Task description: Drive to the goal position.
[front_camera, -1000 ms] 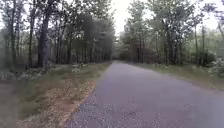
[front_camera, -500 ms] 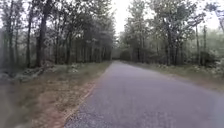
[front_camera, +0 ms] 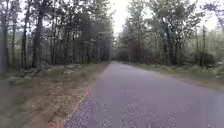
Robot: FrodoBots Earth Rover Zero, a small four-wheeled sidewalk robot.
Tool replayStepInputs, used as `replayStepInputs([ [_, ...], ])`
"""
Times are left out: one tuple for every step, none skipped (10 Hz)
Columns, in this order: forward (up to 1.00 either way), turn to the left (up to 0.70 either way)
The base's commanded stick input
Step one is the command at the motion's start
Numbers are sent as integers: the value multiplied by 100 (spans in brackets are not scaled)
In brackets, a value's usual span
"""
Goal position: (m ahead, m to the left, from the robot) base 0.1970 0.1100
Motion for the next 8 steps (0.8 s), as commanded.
replayStepInputs([
  [45, 0],
  [45, 0],
  [45, 0],
  [45, 0],
  [45, 0],
  [45, 0],
  [45, 0],
  [45, 0],
])
